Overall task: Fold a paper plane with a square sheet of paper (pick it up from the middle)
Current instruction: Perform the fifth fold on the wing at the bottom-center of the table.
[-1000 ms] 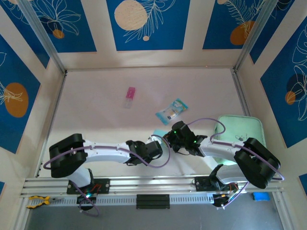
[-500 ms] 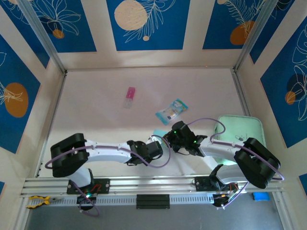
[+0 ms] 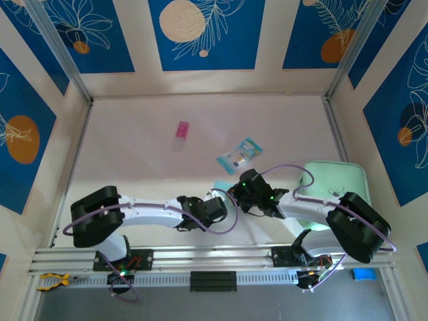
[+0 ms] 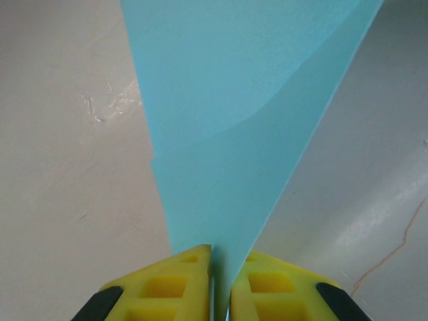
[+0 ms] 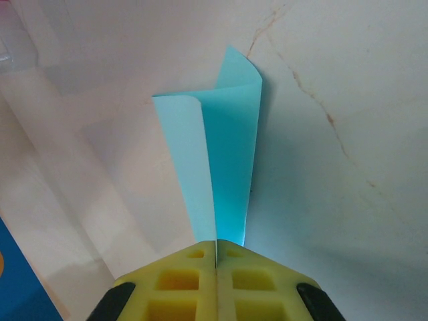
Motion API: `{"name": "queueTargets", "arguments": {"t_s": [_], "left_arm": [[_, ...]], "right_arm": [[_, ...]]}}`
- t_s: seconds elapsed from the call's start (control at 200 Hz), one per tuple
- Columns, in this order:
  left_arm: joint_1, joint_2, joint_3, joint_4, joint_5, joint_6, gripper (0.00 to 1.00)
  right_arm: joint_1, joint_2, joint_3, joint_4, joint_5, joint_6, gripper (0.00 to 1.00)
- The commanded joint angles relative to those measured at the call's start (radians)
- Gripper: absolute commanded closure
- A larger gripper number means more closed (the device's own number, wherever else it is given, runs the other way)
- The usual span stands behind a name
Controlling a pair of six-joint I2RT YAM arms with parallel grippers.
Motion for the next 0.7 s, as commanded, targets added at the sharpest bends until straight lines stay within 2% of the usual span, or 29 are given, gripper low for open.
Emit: {"name": "queueTargets", "arguments": {"t_s": [0.0, 0.11, 0.15, 0.27, 0.47, 0.695], "left_arm": [[-0.008, -0.013, -0.002, 0.011, 0.014, -0.025, 0.85], [-0.003, -0.010, -0.008, 0.018, 0.029, -0.038, 0.85], [0.001, -0.012, -0.011, 0.022, 0.036, -0.045, 0.85], [0.016, -0.016, -0.025, 0.042, 0.071, -0.060, 0.85], [0.043, -0.018, -0.037, 0.054, 0.122, -0.072, 0.86], [0.072, -0.034, -0.067, 0.082, 0.187, -0.083, 0.86]], "right_arm": [[0.000, -0.001, 0.018, -0.040, -0.017, -0.049, 0.89], [-0.013, -0.041, 0.036, -0.139, -0.003, -0.105, 0.79], [-0.019, -0.063, 0.041, -0.181, 0.006, -0.121, 0.70], [-0.032, -0.139, 0.039, -0.284, 0.048, -0.160, 0.60], [-0.053, -0.249, 0.033, -0.401, 0.090, -0.210, 0.59], [-0.053, -0.283, 0.016, -0.422, 0.098, -0.219, 0.58]]}}
